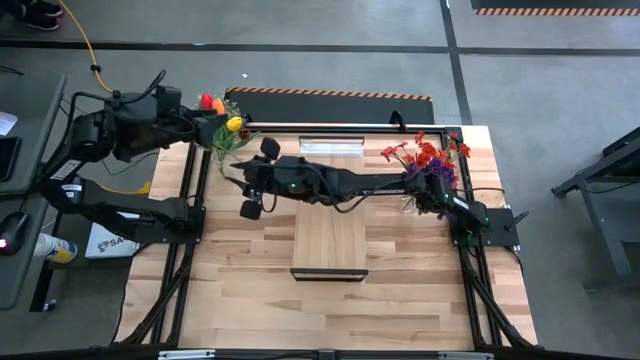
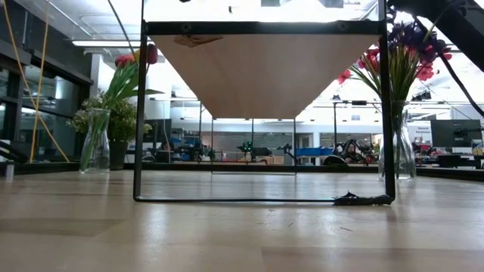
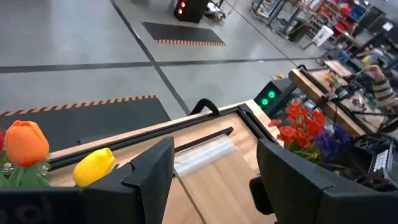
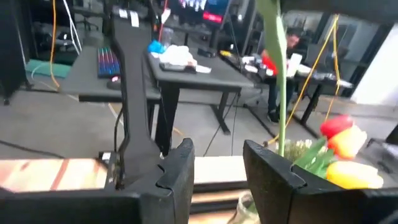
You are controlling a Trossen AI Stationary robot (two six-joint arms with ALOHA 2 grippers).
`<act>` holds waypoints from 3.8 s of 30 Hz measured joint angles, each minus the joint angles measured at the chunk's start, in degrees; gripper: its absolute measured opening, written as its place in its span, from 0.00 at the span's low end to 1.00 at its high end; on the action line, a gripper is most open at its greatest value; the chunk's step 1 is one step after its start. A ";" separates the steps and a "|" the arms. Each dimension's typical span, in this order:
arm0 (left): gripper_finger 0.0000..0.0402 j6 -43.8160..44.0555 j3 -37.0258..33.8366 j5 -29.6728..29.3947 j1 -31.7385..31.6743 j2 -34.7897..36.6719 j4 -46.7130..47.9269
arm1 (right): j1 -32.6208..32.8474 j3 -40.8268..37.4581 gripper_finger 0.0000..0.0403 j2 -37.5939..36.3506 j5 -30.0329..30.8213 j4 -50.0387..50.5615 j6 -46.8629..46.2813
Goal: Pick and place flowers into a vace then onto a shelf
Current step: Put the pink tulip into the left transparent vase
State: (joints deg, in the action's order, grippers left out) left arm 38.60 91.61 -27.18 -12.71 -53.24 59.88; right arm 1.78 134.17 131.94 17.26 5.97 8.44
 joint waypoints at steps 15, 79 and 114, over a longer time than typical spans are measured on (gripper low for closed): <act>0.65 -1.07 0.00 8.58 -0.02 -3.34 -1.35 | -1.83 0.00 0.45 0.00 2.11 3.06 -3.03; 0.65 -2.11 -0.02 2.84 13.16 -6.62 -7.64 | 1.32 0.00 0.00 0.11 4.12 2.27 -0.51; 0.65 -2.63 -0.09 5.75 13.09 -14.33 -6.38 | 4.36 -0.11 0.00 -0.66 5.27 2.49 2.78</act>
State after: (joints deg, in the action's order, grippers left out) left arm 35.97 91.53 -21.43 0.38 -67.57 53.50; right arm 6.14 134.06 131.27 22.53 8.46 11.21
